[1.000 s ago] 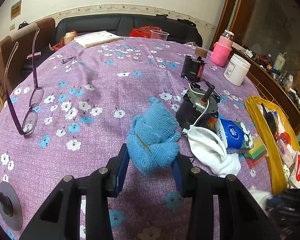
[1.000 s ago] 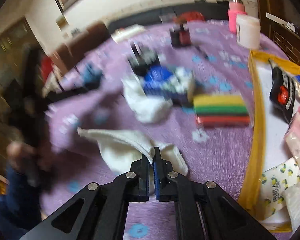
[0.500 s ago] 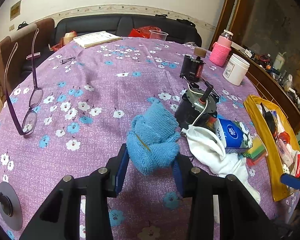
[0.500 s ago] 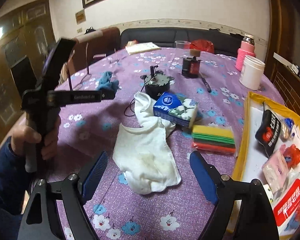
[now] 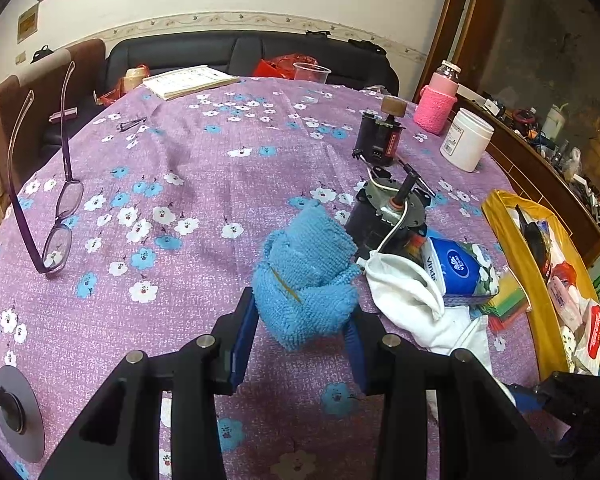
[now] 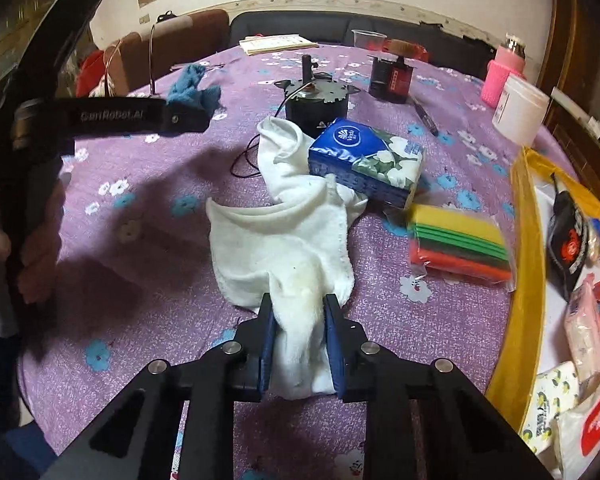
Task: Organize soft objects
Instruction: 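Pinch the white cloth with the right gripper and lift it while the left holds the towel, then carry the blue towel and white cloth over the tray with both grippers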
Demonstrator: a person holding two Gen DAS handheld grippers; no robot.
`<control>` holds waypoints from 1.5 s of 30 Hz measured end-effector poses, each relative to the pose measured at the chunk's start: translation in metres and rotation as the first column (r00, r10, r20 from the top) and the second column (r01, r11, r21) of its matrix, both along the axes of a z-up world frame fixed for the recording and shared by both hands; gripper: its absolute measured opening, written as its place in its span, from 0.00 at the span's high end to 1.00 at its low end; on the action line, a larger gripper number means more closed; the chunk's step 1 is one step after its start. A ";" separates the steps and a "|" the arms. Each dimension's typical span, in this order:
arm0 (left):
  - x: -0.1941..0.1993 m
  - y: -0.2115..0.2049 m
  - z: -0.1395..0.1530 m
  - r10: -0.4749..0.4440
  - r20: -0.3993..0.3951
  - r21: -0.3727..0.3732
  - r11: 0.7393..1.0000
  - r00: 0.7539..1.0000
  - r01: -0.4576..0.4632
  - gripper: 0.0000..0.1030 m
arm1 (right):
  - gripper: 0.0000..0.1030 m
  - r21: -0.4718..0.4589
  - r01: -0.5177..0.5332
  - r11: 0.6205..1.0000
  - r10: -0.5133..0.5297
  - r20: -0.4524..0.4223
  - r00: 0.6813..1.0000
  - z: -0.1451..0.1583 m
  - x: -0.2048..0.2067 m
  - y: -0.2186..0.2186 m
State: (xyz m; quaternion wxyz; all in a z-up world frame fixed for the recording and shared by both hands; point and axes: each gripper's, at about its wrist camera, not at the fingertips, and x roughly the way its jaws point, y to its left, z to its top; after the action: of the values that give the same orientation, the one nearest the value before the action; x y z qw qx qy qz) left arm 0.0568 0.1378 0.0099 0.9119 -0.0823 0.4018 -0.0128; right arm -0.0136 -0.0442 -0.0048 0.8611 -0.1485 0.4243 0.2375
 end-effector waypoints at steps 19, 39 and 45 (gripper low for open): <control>0.001 -0.003 -0.003 -0.015 -0.011 0.006 1.000 1.000 0.015 0.62 | 0.74 -0.015 0.048 0.999 -0.047 0.019 0.999 0.000 -0.002 0.004; -0.003 -0.006 0.006 -0.035 0.040 -0.018 0.999 0.999 0.035 0.62 | 0.79 0.247 0.136 0.959 -0.152 0.048 0.987 0.043 -0.013 -0.053; -0.008 -0.009 0.013 -0.037 0.054 -0.024 0.999 0.998 0.038 0.62 | 0.79 0.286 0.163 0.944 -0.185 0.053 0.981 0.051 -0.014 -0.072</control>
State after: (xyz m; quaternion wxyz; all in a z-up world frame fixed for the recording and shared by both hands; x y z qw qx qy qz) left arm 0.0487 0.1285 0.0226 0.9208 -0.0856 0.3786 -0.0372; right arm -0.0272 -0.1160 0.0464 0.9072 0.0037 0.3632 0.2121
